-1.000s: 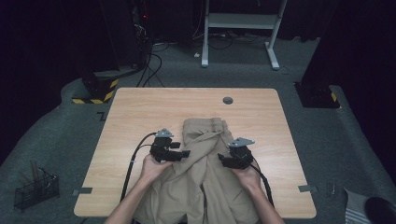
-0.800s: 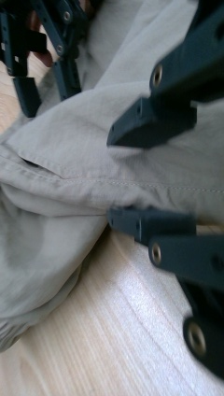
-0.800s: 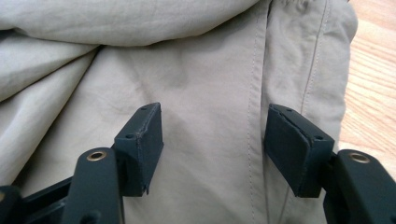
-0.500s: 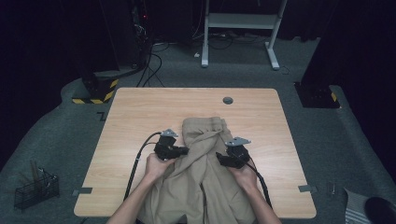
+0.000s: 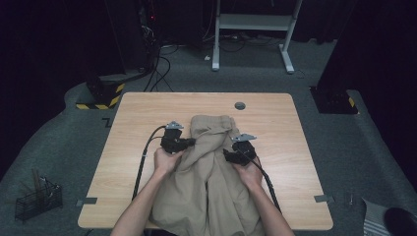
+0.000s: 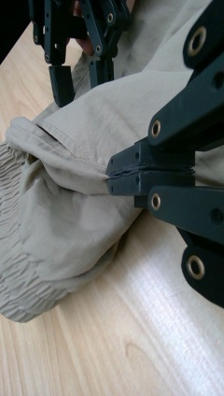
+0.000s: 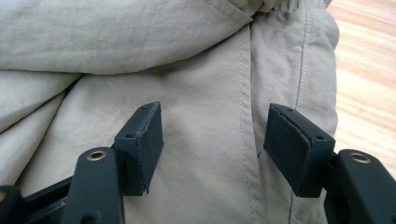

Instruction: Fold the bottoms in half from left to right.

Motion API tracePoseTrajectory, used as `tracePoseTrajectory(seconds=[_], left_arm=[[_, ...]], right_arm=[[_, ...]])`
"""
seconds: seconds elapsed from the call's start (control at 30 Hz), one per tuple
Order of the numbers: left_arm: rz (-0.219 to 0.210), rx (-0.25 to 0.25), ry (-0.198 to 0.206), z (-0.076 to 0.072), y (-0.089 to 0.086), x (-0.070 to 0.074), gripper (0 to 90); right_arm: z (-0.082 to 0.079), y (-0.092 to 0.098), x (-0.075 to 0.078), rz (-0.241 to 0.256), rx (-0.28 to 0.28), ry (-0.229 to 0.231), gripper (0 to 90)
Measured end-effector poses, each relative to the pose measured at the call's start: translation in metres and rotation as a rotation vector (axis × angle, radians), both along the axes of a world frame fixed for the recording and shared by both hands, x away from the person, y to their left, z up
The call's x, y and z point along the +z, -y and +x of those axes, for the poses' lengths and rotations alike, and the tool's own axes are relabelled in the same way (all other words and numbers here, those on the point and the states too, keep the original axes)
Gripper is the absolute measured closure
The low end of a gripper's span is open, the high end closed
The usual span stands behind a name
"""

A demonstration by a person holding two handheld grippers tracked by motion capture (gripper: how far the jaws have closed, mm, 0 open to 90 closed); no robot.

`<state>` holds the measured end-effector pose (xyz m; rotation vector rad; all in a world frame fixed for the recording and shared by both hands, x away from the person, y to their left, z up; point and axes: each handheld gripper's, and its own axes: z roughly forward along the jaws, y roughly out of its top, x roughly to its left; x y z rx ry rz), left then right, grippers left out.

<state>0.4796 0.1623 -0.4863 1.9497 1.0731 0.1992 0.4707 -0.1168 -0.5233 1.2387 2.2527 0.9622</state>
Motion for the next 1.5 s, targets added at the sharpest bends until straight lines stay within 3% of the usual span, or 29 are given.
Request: tracePoseTrajectory(seconds=[0.1, 0.2, 0.23, 0.3, 0.33, 0.4, 0.43, 0.6, 0.67, 0.73, 0.8, 0.83, 0.9, 1.0, 1.1, 1.2, 1.3, 1.33, 1.47, 1.5], left_arm=[[0.003, 0.018, 0.015, 0.001, -0.003, -0.001, 86.7], [-0.007, 0.029, 0.021, -0.004, -0.007, 0.001, 65.2], [0.012, 0.027, 0.023, -0.006, -0.008, 0.003, 65.2], [0.066, 0.021, 0.042, -0.015, -0.011, 0.005, 48.3], [0.066, 0.021, 0.042, -0.015, -0.011, 0.005, 45.1], [0.066, 0.01, 0.03, -0.019, -0.016, 0.006, 42.6], [0.046, 0.004, 0.012, -0.023, -0.021, 0.005, 39.4], [0.042, -0.004, -0.039, -0.026, -0.025, 0.0, 36.4], [0.072, 0.0, -0.089, -0.022, -0.024, -0.009, 37.7], [0.07, 0.008, -0.106, -0.02, -0.024, -0.012, 39.0], [0.072, 0.017, -0.117, -0.017, -0.024, -0.017, 46.5], [0.09, 0.027, -0.126, -0.014, -0.023, -0.019, 54.6], [0.138, 0.027, -0.117, -0.01, -0.02, -0.021, 61.8], [0.17, 0.032, -0.109, -0.006, -0.017, -0.022, 69.8], [0.175, 0.048, -0.095, -0.002, -0.016, -0.02, 84.4], [0.159, 0.057, -0.069, -0.003, -0.017, -0.012, 88.7], [0.127, 0.037, -0.002, -0.013, -0.021, 0.004, 89.0], [0.127, 0.037, -0.002, -0.013, -0.021, 0.004, 89.1], [0.033, 0.001, 0.028, -0.023, -0.017, 0.018, 89.1], [0.002, -0.032, 0.034, -0.027, -0.01, 0.022, 89.1]], right_arm=[[0.007, -0.002, 0.0, 0.003, -0.012, -0.003, 36.9], [0.007, -0.002, 0.0, 0.005, -0.01, -0.004, 36.9], [0.006, -0.001, 0.0, 0.008, -0.007, -0.006, 36.9], [-0.005, 0.006, 0.005, 0.061, 0.009, 0.007, 37.1], [-0.005, 0.006, 0.005, 0.061, 0.009, 0.007, 37.1], [-0.015, 0.01, 0.01, 0.079, 0.033, 0.011, 36.9], [-0.025, 0.013, 0.013, 0.057, 0.07, 0.016, 36.4], [-0.039, 0.018, 0.013, 0.063, 0.11, 0.002, 35.7], [-0.043, 0.019, 0.009, 0.067, 0.129, -0.012, 35.0], [-0.043, 0.018, 0.007, 0.056, 0.134, -0.019, 34.7], [-0.043, 0.013, 0.001, 0.025, 0.137, -0.022, 34.1], [-0.043, 0.008, 0.0, -0.006, 0.13, 0.001, 34.4], [-0.04, 0.006, 0.0, -0.003, 0.115, 0.0, 33.8], [-0.036, 0.003, 0.0, -0.006, 0.096, 0.005, 33.9], [-0.027, -0.001, 0.0, -0.005, 0.072, 0.005, 33.8], [-0.022, -0.005, 0.0, -0.01, 0.046, 0.009, 33.8], [-0.019, -0.009, 0.0, -0.024, 0.032, 0.026, 33.8], [-0.019, -0.009, 0.0, -0.024, 0.032, 0.026, 33.8], [-0.016, -0.014, 0.0, -0.042, 0.013, 0.044, 33.9], [-0.015, -0.016, -0.001, -0.039, 0.008, 0.042, 34.2]])
